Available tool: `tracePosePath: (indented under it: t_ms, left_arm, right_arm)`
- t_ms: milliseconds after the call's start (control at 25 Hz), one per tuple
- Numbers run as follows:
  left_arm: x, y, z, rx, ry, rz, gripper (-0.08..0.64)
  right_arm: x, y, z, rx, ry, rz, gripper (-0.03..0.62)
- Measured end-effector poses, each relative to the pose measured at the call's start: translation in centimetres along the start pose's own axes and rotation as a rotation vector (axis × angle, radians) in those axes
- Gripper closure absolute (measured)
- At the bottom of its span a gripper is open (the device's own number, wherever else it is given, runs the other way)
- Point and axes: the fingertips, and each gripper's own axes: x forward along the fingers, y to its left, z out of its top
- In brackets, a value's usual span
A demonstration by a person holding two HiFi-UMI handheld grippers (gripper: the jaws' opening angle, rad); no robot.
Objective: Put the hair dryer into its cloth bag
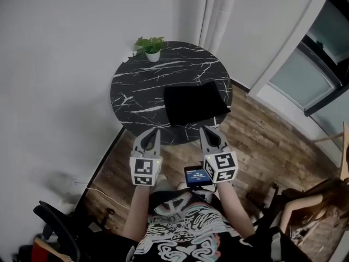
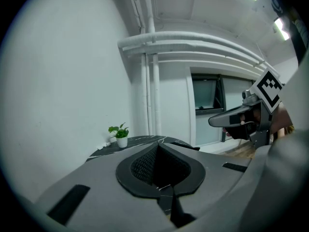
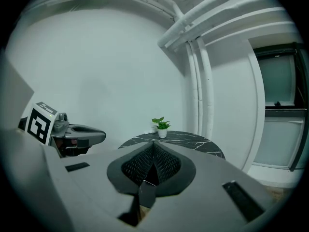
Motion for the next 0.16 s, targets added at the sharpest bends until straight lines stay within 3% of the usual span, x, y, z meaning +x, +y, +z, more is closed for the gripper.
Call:
tracePosePath:
  t_ms: [160]
  left_arm:
    - [0.44,0.02,-0.26,0.000,0.009,-0.005,0.546]
  right_arm:
    - [0.39,-0.33,0.00,-0.003,0.009,0.000,0.572]
